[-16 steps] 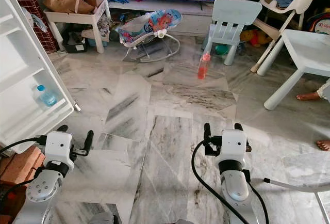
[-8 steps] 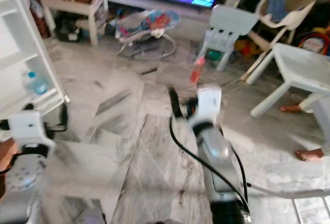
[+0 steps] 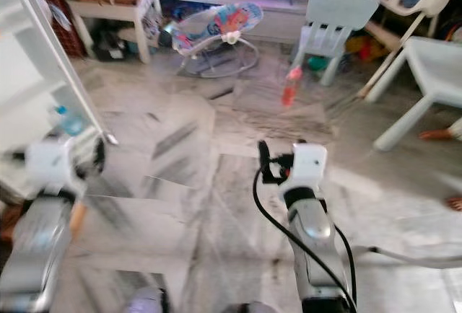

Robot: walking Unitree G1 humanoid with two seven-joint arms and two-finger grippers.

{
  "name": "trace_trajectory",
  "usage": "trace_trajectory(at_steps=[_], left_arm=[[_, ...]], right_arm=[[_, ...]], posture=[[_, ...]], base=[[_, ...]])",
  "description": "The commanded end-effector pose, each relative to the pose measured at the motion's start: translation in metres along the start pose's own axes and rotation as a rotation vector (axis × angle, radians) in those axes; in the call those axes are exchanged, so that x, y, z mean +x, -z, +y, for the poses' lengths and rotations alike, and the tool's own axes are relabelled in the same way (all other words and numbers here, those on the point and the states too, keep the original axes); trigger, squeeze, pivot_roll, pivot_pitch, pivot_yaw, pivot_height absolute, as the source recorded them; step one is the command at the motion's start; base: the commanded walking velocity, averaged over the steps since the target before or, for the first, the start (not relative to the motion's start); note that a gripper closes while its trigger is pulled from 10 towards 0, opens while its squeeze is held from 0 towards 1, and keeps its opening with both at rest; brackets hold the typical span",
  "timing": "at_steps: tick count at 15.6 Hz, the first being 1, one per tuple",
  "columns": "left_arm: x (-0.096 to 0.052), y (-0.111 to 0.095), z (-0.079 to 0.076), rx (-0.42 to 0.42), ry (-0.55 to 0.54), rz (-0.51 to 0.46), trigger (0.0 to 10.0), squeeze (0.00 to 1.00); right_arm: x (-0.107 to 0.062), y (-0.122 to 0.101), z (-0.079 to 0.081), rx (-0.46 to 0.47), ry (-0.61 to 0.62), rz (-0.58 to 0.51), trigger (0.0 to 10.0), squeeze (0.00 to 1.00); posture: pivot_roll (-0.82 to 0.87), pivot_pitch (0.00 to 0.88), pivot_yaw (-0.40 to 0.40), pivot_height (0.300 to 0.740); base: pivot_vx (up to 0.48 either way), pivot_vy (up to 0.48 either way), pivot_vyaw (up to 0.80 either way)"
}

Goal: Restocking fridge

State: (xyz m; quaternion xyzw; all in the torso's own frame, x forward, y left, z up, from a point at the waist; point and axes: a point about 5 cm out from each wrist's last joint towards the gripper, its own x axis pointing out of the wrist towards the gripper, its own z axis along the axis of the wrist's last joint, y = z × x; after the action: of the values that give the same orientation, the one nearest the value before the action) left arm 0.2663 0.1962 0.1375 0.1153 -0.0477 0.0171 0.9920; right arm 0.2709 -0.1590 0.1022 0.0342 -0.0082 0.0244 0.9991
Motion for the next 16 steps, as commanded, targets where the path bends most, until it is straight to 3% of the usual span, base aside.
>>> trace_trajectory(at_steps=[1,5,7,8,9,10,12,15,16], left_arm=[[0.005,0.001,-0.008,0.033,0.067,0.015,10.0,0.0],[0.025,-0.01,-0.02,0.028,0.138,-0.034,10.0,0.0],[0.012,-0.003,-0.021,0.082,0.089,-0.014,10.0,0.0],[0.008,-0.001,-0.019,0.07,0.093,0.005,10.0,0.0],[-0.008,0.006,-0.014,0.048,0.089,0.051,10.0,0.0],[-0.015,0.01,-0.012,0.056,0.08,0.065,10.0,0.0],[-0.019,0.015,-0.011,0.054,0.053,0.089,10.0,0.0],[-0.01,0.011,-0.014,0.057,0.044,0.086,10.0,0.0],[-0.01,0.011,-0.014,0.057,0.043,0.088,10.0,0.0]], right_arm=[[-0.001,-0.003,-0.005,-0.012,0.043,-0.028,10.0,0.0],[-0.005,-0.007,-0.01,-0.053,0.104,-0.058,10.0,0.0],[-0.018,-0.005,-0.013,-0.097,0.101,-0.047,10.0,0.0],[-0.02,-0.005,-0.014,-0.094,0.104,-0.042,10.0,0.0],[-0.025,-0.005,-0.014,-0.113,0.074,-0.027,10.0,0.0],[-0.026,-0.004,-0.014,-0.121,0.057,-0.02,10.0,0.0],[-0.021,-0.004,-0.013,-0.118,0.047,-0.021,10.0,0.0],[-0.001,-0.022,-0.004,-0.114,-0.004,-0.078,10.0,0.0],[-0.001,-0.022,-0.004,-0.109,-0.002,-0.079,10.0,0.0]], posture=[[0.16,0.035,0.053,0.74],[0.09,0.03,0.067,0.74],[0.1,0.079,0.042,0.74],[0.1,0.088,0.039,0.74],[0.11,0.093,0.014,0.74],[0.11,0.095,0.008,0.74],[0.12,0.09,0.004,0.74],[0.11,0.092,0.0,0.74],[0.11,0.091,-0.001,0.74]], base=[[0.0,0.0,0.0],[0.0,0.0,0.0],[0.0,0.0,0.0],[0.0,0.0,0.0],[0.0,0.0,0.8],[0.0,-0.247,0.8],[0.0,-0.424,0.8],[0.0,-0.425,0.8],[0.0,-0.409,0.8]])
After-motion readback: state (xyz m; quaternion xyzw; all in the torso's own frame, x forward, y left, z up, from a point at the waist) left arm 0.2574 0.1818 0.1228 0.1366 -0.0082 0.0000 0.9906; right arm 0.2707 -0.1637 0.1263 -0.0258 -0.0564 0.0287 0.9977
